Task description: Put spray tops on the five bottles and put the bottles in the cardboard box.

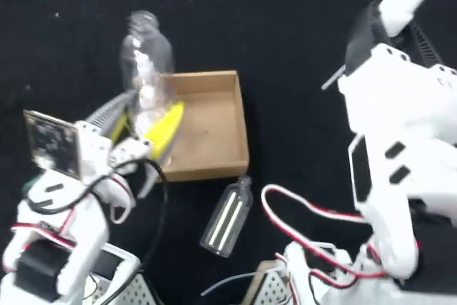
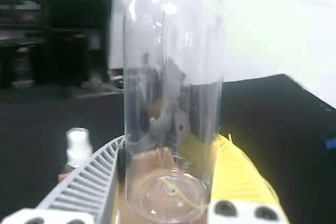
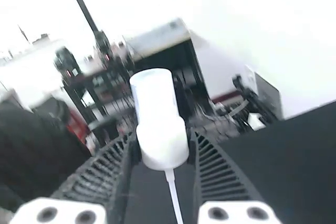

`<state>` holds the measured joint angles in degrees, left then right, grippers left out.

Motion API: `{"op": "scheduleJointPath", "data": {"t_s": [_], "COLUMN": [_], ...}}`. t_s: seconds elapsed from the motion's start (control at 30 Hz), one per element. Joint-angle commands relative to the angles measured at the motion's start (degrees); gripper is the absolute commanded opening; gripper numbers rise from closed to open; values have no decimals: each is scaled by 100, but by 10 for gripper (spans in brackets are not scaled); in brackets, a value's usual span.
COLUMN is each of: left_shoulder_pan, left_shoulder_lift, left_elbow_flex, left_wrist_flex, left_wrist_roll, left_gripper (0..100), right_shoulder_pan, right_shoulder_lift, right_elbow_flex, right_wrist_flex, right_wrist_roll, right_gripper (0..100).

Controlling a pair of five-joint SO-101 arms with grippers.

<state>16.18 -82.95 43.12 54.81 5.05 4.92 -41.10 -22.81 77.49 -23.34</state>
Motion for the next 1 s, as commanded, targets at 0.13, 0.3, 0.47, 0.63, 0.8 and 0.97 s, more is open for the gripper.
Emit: {"op": "scheduleJointPath", "data": {"t_s": [0.13, 0.3, 0.47, 0.63, 0.8, 0.97], "left_shoulder_pan": [1200, 1358, 1420, 1455, 1446, 1393], "left_shoulder_lift": [-1591, -2215, -2101, -2110, -2110, -2101], "left_elbow_flex": [2571, 3618, 4224, 4760, 5226, 5437], "left_wrist_flex": [-1530, -2145, -2567, -3147, -3719, -4105], "left_wrist_roll": [-18, -9, 18, -9, -26, -26], "left_gripper": [102, 102, 102, 102, 102, 102], "right_shoulder_pan": [-1240, -1846, -2233, -2892, -3270, -3270], "right_shoulder_lift": [-66, -66, -48, 277, 681, 734], "right_elbow_flex": [-347, -224, -207, 259, 479, 497], "right_wrist_flex": [-686, -1222, -1451, -1705, -1802, -1503], "right_wrist_roll": [-237, -237, -237, 70, 791, 1327], "right_gripper": [89, 92, 92, 92, 92, 90]}}
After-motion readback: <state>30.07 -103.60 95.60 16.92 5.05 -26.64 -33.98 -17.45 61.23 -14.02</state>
